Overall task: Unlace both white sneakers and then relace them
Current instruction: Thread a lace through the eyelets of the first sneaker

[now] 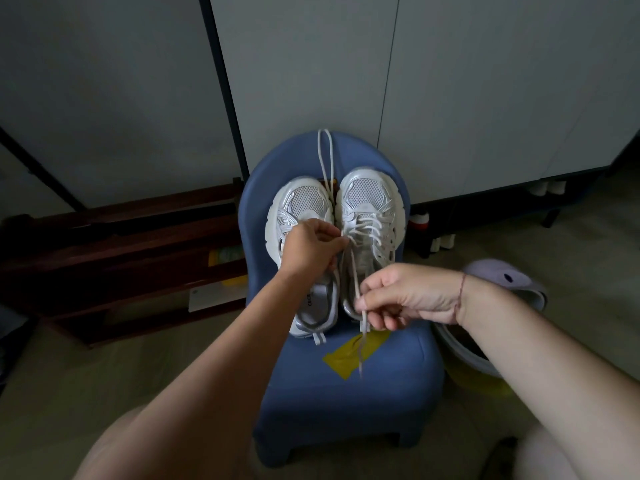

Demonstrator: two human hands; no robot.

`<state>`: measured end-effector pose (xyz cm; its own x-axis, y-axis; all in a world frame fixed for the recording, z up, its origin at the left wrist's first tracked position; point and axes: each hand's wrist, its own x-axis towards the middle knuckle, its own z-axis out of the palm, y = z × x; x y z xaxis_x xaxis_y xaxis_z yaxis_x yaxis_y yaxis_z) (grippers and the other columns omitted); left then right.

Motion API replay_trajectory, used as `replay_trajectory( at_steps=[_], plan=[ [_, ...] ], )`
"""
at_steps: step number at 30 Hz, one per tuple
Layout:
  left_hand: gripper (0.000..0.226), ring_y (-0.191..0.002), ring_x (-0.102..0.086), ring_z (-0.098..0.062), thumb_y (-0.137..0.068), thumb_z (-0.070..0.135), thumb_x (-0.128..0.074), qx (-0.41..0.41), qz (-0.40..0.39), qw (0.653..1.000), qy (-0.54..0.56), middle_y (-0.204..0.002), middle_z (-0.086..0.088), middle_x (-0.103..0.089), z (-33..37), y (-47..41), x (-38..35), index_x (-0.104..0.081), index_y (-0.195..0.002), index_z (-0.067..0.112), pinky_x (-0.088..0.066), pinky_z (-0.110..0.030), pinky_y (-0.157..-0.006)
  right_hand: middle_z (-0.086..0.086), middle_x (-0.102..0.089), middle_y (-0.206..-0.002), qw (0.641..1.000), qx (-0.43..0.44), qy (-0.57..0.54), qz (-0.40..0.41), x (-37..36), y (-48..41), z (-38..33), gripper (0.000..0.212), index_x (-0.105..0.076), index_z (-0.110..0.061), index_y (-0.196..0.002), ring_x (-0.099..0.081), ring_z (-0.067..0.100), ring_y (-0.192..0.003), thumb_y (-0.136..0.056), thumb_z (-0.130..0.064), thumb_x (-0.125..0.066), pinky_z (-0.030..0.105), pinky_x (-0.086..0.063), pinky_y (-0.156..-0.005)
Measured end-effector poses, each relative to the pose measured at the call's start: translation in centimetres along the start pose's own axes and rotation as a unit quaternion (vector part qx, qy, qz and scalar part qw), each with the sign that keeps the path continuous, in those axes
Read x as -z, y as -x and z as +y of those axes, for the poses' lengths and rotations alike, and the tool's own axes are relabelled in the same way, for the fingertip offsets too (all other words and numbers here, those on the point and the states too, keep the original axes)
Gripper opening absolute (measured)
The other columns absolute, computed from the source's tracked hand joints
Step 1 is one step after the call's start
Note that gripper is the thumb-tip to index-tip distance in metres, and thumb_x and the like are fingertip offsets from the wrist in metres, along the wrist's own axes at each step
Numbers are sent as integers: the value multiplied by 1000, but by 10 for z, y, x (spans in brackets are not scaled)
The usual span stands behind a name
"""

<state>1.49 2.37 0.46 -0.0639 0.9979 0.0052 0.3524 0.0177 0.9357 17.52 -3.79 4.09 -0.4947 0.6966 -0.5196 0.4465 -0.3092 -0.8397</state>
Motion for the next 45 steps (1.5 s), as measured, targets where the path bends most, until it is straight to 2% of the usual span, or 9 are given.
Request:
replay_trajectory(
  at_steps=[4,8,13,18,25,29,33,39,45],
  plan=[
    [20,-52,-54,-12,-93,24,-65,-21,-3,1000,20,-65,-1,-62,19,18,-7,-58,-76,17,-47,-24,-54,1,-57,-51,984,60,-113,124,13,6,-5,19,-55,-10,-73,-44,5,-37,-91,-7,-55,13,-33,-37],
    [29,-58,-58,-13,-103,27,-44,65,-150,967,196,-71,-5,-62,36,46,-16,-58,-83,10,-50,-22,-58,1,-51,-50,941,93,-217,243,25,5,-6,20,-55,-10,-71,-39,4,-35,-91,-9,-56,12,-29,-36],
    [24,-61,-60,-11,-101,29,-47,64,-265,947,170,-66,4,-66,34,57,-18,-60,-88,13,-48,-26,-70,-4,-52,-45,912,90,-275,289,32,2,-4,17,-59,-9,-74,-40,2,-34,-91,-10,-57,10,-29,-34],
    [27,-54,-52,-7,-100,22,-51,44,-257,954,147,-63,2,-57,37,56,-13,-58,-75,13,-45,-15,-53,-4,-53,-46,903,97,-311,281,34,1,-2,15,-59,-9,-78,-43,2,-36,-92,-11,-56,11,-32,-35],
    [19,-47,-48,-7,-99,15,-53,60,-213,961,165,-53,7,-55,33,50,-13,-63,-83,8,-42,-19,-55,-1,-50,-60,934,109,-261,217,25,-1,-1,10,-67,-8,-83,-39,-1,-39,-89,-11,-59,9,-30,-37],
    [24,-46,-49,-7,-100,19,-52,68,-211,963,150,-54,7,-55,34,50,-10,-66,-83,11,-42,-14,-50,2,-47,-63,887,138,-335,287,32,-5,-4,17,-63,-6,-79,-41,0,-39,-93,-8,-54,9,-31,-37],
    [26,-51,-49,-9,-101,20,-51,78,-198,965,152,-58,4,-55,36,50,-8,-66,-81,12,-47,-19,-60,-2,-45,-66,839,116,-437,302,44,-9,-2,22,-59,-10,-79,-41,-1,-36,-97,-15,-48,8,-31,-37],
    [24,-49,-48,-9,-99,23,-54,87,-179,967,157,-53,6,-55,32,49,-9,-67,-84,9,-45,-18,-58,1,-53,-68,932,114,-267,218,25,-18,3,12,-66,-1,-92,-43,0,-45,-87,-11,-62,10,-35,-42],
    [24,-54,-51,-10,-101,17,-50,83,-184,968,151,-57,5,-62,29,45,-11,-68,-85,12,-47,-24,-66,3,-52,-64,883,139,-310,324,35,-18,0,15,-64,-4,-79,-43,0,-42,-92,-7,-56,9,-34,-40]
  ],
)
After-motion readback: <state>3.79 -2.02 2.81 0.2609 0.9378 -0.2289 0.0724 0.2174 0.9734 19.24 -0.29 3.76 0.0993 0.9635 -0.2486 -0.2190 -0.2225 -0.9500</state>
